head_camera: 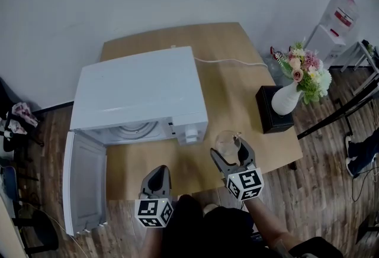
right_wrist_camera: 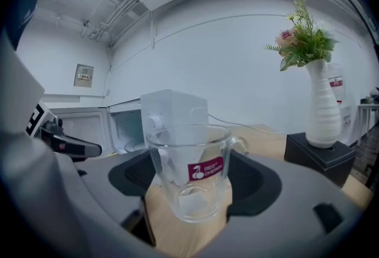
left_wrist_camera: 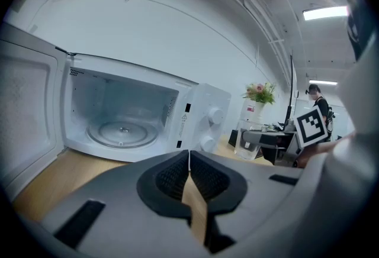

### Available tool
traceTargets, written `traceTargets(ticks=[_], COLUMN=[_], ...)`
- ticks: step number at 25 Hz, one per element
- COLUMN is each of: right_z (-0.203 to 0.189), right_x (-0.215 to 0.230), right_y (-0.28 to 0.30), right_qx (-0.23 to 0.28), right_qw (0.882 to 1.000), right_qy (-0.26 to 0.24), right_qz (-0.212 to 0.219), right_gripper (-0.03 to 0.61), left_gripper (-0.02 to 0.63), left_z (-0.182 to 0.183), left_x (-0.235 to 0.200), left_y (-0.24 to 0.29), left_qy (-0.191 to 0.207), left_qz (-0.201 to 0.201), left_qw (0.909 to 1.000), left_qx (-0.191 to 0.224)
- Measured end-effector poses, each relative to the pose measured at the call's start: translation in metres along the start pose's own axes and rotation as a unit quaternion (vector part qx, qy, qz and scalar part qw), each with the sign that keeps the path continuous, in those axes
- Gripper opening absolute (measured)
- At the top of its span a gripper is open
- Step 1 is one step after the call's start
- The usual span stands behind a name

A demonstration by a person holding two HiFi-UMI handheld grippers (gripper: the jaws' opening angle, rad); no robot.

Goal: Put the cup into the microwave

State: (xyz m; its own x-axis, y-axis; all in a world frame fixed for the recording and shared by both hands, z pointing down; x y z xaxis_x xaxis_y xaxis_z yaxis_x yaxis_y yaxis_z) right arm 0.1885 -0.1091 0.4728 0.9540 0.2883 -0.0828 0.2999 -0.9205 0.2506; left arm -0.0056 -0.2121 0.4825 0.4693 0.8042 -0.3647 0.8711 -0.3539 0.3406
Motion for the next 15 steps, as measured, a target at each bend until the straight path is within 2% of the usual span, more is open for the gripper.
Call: traceTargets(ticks=[15], right_z=[0.0], right_x=[-0.066], right_y=[0.015], right_qx=[-0.001], right_qw=[0.998], right_qy=[-0.012], right_qz=[0.068], right_gripper=[0.351], left_gripper=[0.006], left_z=[0.002], left_x=[-0.036], left_y=[-0.018], left_qy=[-0.018], left_qz=[0.033], left_qw=[0.9992], left_qx=[0.01])
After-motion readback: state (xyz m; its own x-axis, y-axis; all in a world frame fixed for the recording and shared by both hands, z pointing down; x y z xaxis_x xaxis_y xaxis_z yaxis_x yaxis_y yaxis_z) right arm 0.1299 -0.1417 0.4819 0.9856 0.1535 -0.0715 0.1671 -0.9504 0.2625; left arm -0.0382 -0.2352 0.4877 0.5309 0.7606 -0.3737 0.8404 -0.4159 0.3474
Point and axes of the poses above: the fingertips, and each gripper's own axes: y forward along the fingers, x to its right, z out of its top, the point moved 2 cm from there along -y, backward along the fingers, and after that the axes turned 9 degrees about -y, right-handed, at the moved point
